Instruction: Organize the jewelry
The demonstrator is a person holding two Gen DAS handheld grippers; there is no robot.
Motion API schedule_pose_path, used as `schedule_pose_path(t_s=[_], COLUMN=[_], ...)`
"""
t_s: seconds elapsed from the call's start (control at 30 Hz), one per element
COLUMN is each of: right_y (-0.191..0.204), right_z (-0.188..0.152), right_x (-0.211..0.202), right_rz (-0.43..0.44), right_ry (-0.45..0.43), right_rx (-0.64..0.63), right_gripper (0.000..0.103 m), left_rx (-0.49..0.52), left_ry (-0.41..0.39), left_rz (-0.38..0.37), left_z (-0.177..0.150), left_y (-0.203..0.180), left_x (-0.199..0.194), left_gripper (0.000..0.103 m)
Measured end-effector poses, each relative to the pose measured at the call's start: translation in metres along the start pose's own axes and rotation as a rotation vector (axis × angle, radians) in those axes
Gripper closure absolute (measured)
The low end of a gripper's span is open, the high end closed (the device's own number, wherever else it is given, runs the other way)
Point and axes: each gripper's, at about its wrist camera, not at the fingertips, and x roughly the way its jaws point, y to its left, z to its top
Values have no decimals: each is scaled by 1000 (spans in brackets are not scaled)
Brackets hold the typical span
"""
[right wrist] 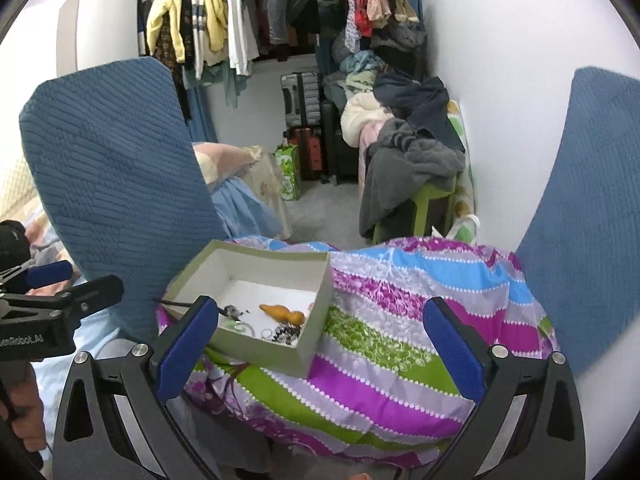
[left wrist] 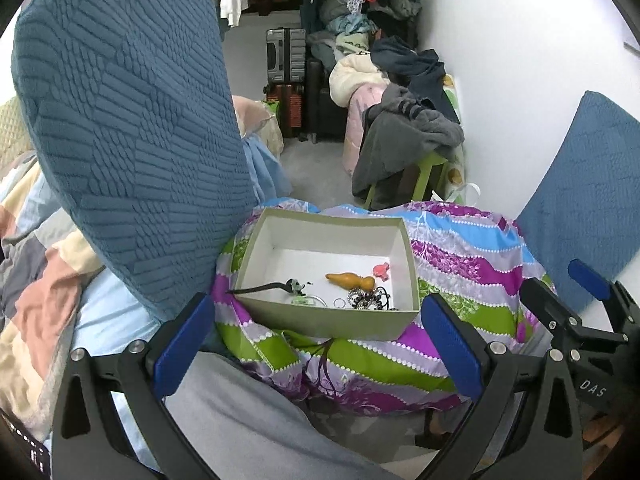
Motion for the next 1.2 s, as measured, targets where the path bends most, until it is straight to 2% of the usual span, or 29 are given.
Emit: schedule_pose_path(t_s=[0.2,0.5,1.2], right_y=[1,7,-1], right_z=[-10,-21,-19], right_x=[8,12,6], right_rz=[7,12,-22], right_ry=[36,65,43], right_rx=[-2,-6,37], right_gripper=[0,0,0], left_rx=[-18,-19,-17], left_ry=[42,40,64], left_rz=[-9,6,3], left_z=[-8,-9,-11], left_y=[1,4,2], left_x=[12,9,13], left_gripper=[1,1,1])
